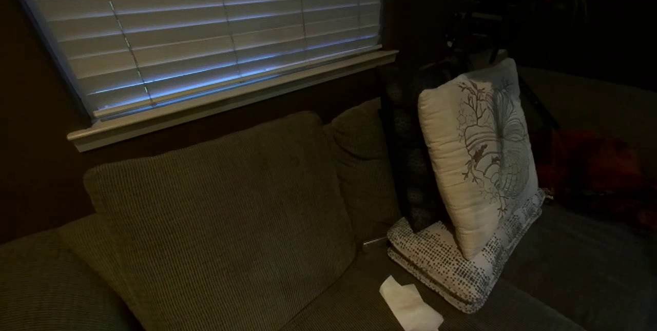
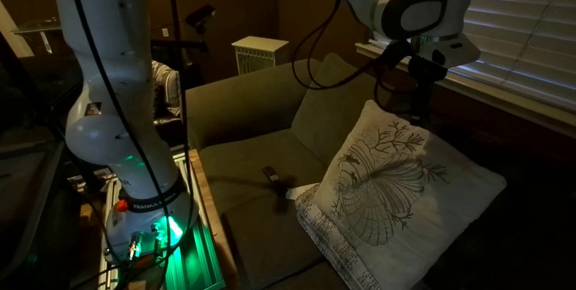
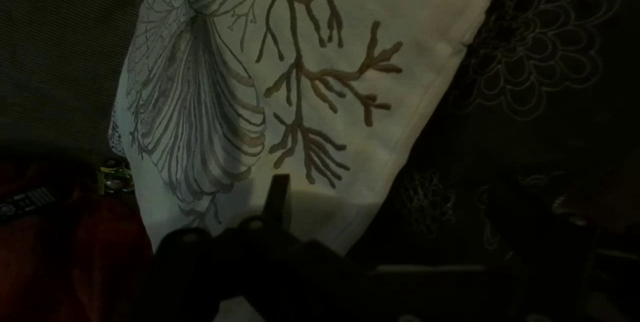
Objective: Move the black and white pillows to the left
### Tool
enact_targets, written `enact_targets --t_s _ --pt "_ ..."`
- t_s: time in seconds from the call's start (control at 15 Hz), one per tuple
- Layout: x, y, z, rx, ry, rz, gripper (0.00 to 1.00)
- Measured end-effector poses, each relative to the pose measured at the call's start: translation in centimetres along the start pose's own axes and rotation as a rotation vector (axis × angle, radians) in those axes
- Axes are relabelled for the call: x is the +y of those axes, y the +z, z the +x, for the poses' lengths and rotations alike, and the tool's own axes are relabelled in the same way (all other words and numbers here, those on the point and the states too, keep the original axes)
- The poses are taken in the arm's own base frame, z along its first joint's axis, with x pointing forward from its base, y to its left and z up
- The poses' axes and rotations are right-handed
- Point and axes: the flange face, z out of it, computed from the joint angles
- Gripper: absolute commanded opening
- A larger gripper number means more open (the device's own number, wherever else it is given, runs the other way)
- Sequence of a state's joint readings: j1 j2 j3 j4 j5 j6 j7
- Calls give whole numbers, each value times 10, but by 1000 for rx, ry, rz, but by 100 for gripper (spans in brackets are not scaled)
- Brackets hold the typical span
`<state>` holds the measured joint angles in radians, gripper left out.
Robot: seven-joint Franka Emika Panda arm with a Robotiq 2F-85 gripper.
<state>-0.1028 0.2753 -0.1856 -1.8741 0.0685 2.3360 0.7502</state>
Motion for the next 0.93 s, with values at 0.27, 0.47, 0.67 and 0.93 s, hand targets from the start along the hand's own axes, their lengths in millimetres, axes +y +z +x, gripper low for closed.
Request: enact_targets --t_s 0.27,0.47,0.67,0.93 --pt "-7 20 6 20 -42 -34 100" --pt "-12 34 13 33 -57 -56 100" --pt "-19 47 19 59 -64 -46 100" --pt "-28 62 25 97 -72 -20 100"
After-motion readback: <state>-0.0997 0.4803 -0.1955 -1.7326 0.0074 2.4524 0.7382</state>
